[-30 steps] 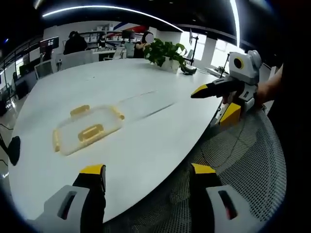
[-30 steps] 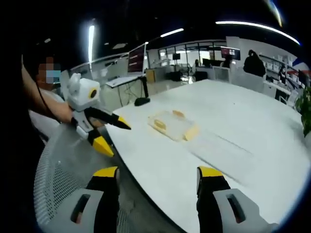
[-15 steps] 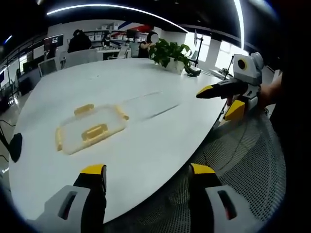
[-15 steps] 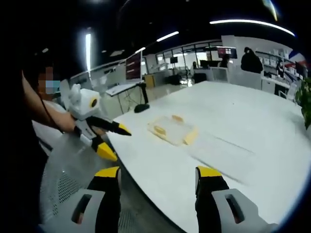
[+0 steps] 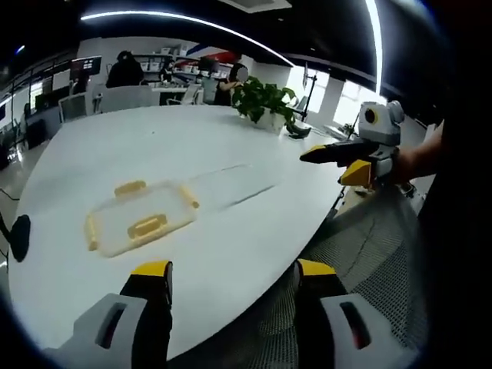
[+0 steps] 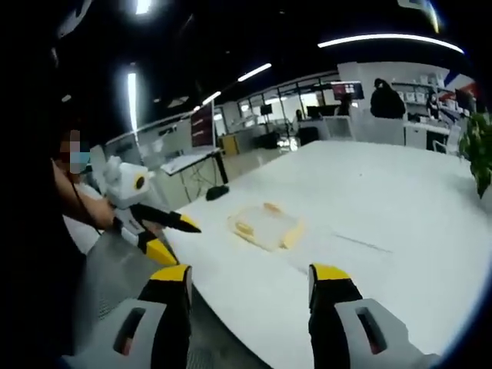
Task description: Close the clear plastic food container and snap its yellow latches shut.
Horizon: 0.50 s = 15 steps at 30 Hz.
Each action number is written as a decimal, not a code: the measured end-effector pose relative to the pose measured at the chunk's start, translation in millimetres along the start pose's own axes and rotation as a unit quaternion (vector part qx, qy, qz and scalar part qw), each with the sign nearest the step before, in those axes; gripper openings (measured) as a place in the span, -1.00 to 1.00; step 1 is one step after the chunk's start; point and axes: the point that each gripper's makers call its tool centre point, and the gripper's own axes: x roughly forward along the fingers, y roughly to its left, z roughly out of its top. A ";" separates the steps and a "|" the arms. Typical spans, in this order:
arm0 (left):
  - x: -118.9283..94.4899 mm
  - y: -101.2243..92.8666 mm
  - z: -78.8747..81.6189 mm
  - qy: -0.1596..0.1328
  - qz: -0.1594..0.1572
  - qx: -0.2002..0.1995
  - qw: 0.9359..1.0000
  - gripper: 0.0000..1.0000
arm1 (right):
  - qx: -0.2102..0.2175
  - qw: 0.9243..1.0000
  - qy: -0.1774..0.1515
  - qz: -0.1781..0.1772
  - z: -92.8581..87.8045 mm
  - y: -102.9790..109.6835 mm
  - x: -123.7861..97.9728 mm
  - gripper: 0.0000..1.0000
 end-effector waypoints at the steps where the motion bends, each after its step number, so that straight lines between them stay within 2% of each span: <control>1: -1.4 1.6 2.0 -0.002 0.002 -0.001 1.000 0.28 | -0.014 1.000 -0.002 0.002 4.2 -0.2 2.0 0.21; 5: -6.1 14.0 7.2 -0.015 0.020 -0.028 0.999 0.26 | -0.012 1.000 -0.009 0.010 10.4 -1.0 9.0 0.20; 8: -4.0 17.5 7.7 -0.011 0.022 -0.026 0.999 0.23 | -0.019 1.000 -0.010 0.015 10.6 0.0 12.8 0.18; 10: -3.0 17.2 10.9 -0.018 0.016 -0.019 1.000 0.22 | -0.017 1.000 -0.011 0.016 10.9 0.3 14.3 0.17; 12: -3.0 14.4 14.1 -0.030 -0.003 -0.055 0.998 0.22 | -0.011 1.000 -0.015 0.015 11.6 0.0 14.7 0.17; 15: -6.3 18.0 15.3 -0.033 0.004 -0.036 0.999 0.22 | -0.013 1.000 -0.019 0.015 14.6 1.8 17.5 0.16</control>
